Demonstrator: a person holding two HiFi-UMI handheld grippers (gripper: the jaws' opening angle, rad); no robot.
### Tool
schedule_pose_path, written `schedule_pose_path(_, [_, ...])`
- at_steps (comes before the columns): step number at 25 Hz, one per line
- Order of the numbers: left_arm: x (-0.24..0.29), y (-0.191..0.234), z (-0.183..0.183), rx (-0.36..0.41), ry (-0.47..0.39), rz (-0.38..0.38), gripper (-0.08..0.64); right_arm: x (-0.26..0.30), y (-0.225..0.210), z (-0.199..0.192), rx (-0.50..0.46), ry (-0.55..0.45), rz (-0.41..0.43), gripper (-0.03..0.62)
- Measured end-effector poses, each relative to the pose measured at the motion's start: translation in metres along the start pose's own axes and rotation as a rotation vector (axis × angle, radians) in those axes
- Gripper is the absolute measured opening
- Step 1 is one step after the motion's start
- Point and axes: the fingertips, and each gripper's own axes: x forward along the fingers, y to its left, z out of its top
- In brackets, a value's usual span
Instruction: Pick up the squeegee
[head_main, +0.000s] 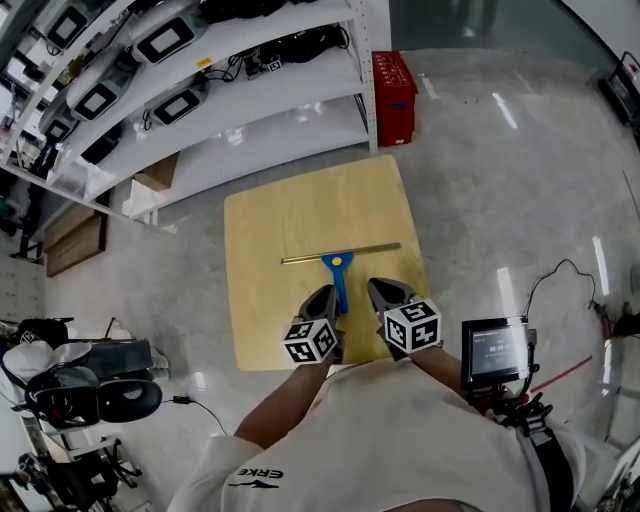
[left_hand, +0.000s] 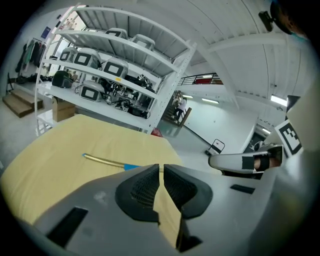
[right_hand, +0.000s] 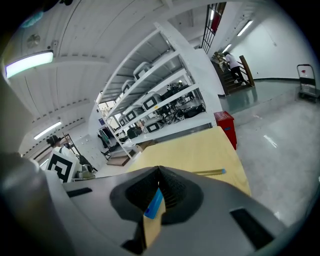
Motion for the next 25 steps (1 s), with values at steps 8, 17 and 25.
schedule_pose_path(8, [0.03, 0.019, -0.024, 0.016, 0.127, 0.05, 0.115, 0.013, -0.006, -0.008, 0.018, 0.053, 0.008, 0.005])
schedule_pose_path(17, [0.061, 0.043, -0.055, 0.103, 0.272, 0.165, 0.176, 0.01, -0.018, -0.016, 0.025, 0.069, -0.009, 0.005])
schedule_pose_path(25, [0.082, 0.05, -0.063, 0.142, 0.314, 0.197, 0.178, 0.002, -0.028, -0.015, 0.019, 0.069, -0.024, 0.005])
